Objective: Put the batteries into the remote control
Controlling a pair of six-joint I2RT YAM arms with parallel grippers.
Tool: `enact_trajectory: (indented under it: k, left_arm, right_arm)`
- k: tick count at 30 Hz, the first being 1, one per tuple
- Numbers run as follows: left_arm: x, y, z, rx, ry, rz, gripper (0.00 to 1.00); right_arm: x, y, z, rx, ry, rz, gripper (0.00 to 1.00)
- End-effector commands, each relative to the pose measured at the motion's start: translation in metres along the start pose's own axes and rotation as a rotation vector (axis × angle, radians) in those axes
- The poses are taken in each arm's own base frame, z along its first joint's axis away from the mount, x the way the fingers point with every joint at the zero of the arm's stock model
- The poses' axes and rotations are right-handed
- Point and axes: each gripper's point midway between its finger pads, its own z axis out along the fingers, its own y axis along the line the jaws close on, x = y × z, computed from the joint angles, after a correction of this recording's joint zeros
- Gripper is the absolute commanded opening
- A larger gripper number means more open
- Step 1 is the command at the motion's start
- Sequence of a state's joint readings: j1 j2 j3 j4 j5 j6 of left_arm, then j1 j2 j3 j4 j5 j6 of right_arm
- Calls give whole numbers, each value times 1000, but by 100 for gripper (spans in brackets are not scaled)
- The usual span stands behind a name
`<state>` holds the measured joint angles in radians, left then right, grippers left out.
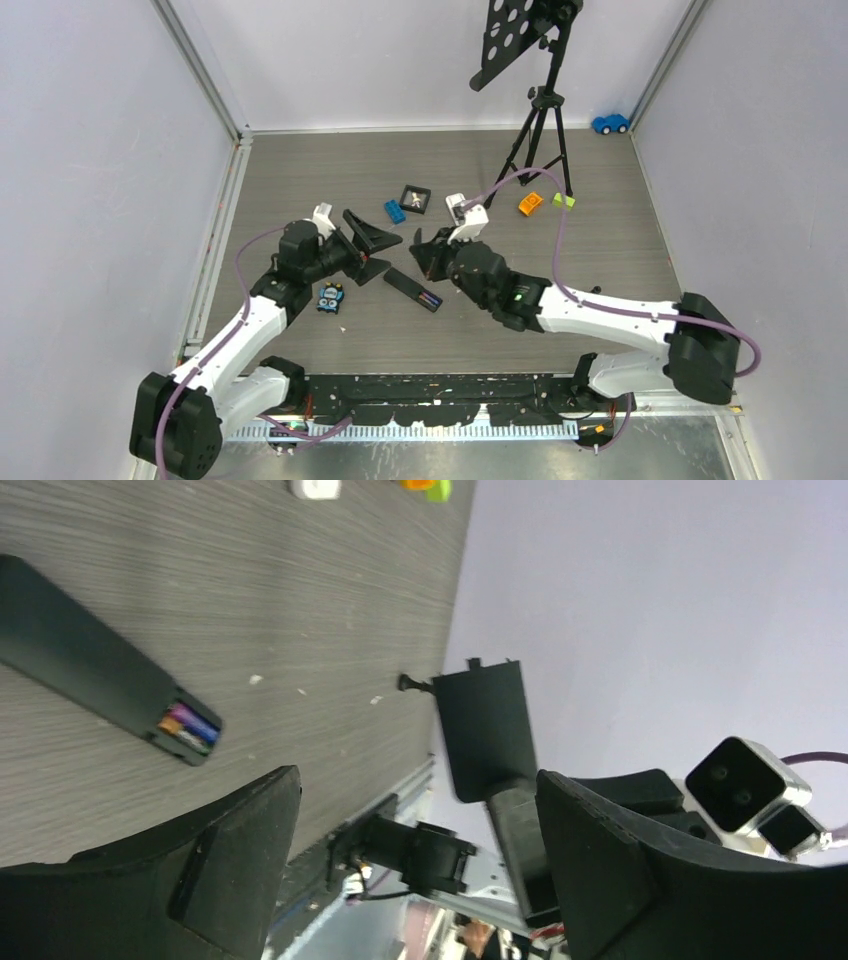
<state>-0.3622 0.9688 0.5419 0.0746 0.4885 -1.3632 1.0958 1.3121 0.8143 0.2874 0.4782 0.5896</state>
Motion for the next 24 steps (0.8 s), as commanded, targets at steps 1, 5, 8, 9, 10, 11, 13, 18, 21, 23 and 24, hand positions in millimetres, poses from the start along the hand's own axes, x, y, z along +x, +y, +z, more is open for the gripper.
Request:
enact_trajectory:
  k: [1, 5, 8, 9, 10, 11, 13, 18, 21, 23, 24]
  left_arm:
    - [-17, 12, -7, -66, -39, 139, 91]
    - [-28, 44, -10, -221, -47, 273, 92]
    - [-36, 63, -14, -317, -65, 332, 92]
    - [-37, 67, -14, -334, -67, 341, 92]
    - [-38, 71, -13, -345, -62, 347, 92]
    - [-38, 72, -11, -344, -54, 355, 92]
    - [-37, 76, -7, -347, -30, 357, 91]
    - [-35, 90, 0, -367, -2, 355, 91]
    - [-36, 95, 1, -379, -1, 355, 91]
    - [-36, 97, 2, -382, 0, 359, 91]
    - [-36, 97, 2, -383, 0, 359, 91]
  right_arm:
    - [-2, -15, -22, -58, 92, 198, 0]
    - [19, -11, -40, -213, 296, 283, 0]
    - [51, 6, -60, -345, 509, 233, 0]
    - [62, 12, -67, -394, 579, 234, 0]
    - [72, 15, -71, -427, 633, 237, 0]
    - [81, 16, -72, -437, 678, 242, 0]
    - [98, 15, -71, -446, 767, 250, 0]
    - [121, 9, -60, -408, 859, 272, 0]
    - [129, -4, -52, -341, 872, 277, 0]
    - [133, -14, -47, -302, 886, 311, 0]
    - [135, -19, -46, -285, 890, 323, 0]
